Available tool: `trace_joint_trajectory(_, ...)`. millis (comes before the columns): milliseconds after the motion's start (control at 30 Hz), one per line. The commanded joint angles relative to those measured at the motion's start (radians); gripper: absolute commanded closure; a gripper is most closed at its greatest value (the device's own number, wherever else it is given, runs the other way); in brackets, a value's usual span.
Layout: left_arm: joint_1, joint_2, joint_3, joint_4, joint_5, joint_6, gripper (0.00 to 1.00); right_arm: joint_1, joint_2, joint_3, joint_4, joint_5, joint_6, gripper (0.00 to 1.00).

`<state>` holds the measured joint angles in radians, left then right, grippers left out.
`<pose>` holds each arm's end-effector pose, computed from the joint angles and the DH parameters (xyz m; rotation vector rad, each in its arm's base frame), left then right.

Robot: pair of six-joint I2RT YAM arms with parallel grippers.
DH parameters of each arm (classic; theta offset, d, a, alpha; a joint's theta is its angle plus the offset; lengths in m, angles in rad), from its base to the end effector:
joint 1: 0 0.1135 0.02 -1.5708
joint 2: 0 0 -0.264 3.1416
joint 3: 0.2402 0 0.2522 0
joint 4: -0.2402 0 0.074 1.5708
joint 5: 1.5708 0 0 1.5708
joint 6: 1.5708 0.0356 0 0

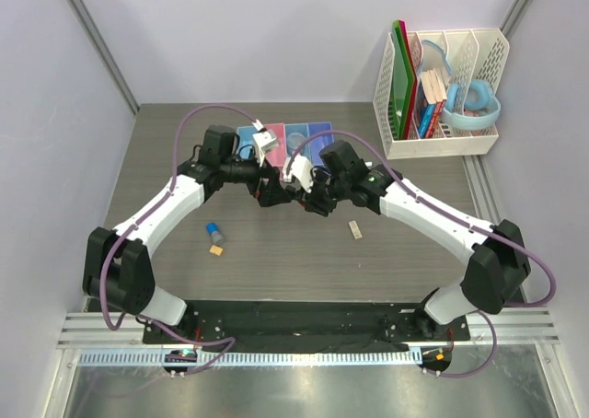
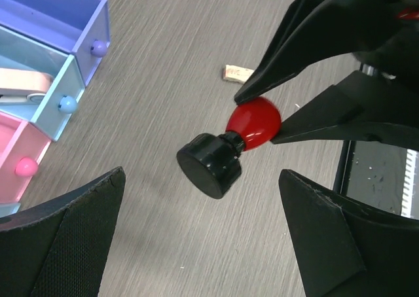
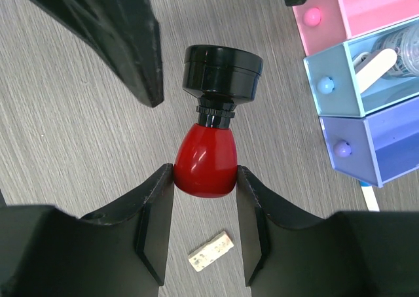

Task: Sort the stationery into containers
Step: Pick up the stationery from the center of the board, then place the stationery in the storage box.

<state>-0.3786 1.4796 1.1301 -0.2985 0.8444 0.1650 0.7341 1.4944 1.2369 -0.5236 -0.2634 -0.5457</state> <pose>0.2917 -0.1447 0.2900 1.0161 1.8978 -1.0497 0.2380 0.2273 0.2961 -1.5071 1.8074 0.4020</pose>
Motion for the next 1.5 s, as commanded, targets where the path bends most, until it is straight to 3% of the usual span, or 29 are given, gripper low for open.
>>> trace_joint_trajectory(0, -0.011, 0.005, 0.023, 0.002, -0.05, 0.021, 0.0, 0.01, -0.08, 0.044, 0.019, 0.016, 0.013, 0.65)
trace_joint_trajectory(333, -0.016, 0.019, 0.03, 0.004, -0.1, 0.033, 0.0, 0.016, -0.16, 0.03, 0.002, 0.001, 0.024, 0.64)
trace_joint_trajectory(1200, -0.019, -0.119, 0.01, 0.029, -0.056, 0.024, 0.0, 0.027, -0.109, 0.004, 0.027, 0.041, 0.02, 0.65)
trace_joint_trajectory(1467, -0.02, -0.099, -0.01, 0.091, -0.149, 0.01, 0.0, 0.034, -0.12, 0.006, 0.025, 0.027, 0.027, 0.65)
